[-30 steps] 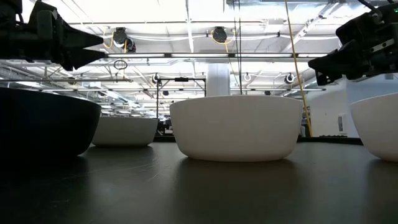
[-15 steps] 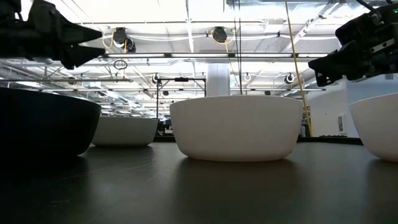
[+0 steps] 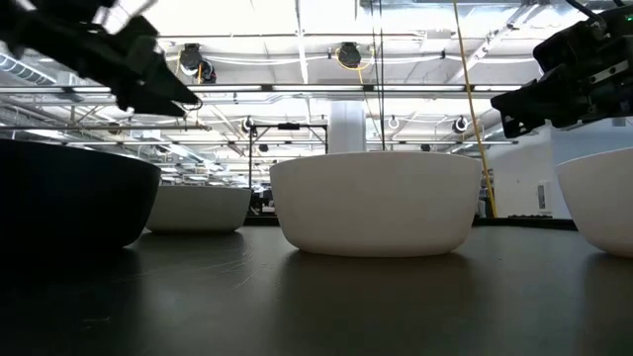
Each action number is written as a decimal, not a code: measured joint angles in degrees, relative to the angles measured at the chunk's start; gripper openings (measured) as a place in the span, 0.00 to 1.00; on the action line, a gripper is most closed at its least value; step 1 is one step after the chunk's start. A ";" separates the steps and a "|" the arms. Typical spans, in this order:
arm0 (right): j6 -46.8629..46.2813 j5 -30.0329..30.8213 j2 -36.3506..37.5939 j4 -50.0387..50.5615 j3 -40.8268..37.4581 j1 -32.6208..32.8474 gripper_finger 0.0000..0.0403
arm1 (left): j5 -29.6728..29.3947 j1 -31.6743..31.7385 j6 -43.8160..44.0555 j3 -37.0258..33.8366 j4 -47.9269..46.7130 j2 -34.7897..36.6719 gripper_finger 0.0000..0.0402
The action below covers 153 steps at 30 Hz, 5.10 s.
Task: Nest bowls inside each other
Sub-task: Stack the gray bowl on top of the top white bowl
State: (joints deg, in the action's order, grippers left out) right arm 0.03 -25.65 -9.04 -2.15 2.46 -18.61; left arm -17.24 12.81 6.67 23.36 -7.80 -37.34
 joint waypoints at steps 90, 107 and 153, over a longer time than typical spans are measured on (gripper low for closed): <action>-2.41 -0.11 -2.88 -0.31 -1.09 0.00 0.00 | 25.60 2.54 3.82 21.20 -24.78 -46.84 0.98; -0.76 -0.13 -3.34 -1.63 -1.09 0.00 0.00 | 25.60 2.54 -1.62 21.33 -24.41 -46.62 0.04; -1.14 -1.66 -3.43 -2.37 -1.68 0.02 0.00 | 32.36 -0.17 -17.39 21.11 28.49 -46.12 0.00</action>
State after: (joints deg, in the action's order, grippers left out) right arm -1.10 -27.31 -12.47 -4.52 0.78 -18.59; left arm 15.11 12.65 -10.72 44.47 20.69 -83.46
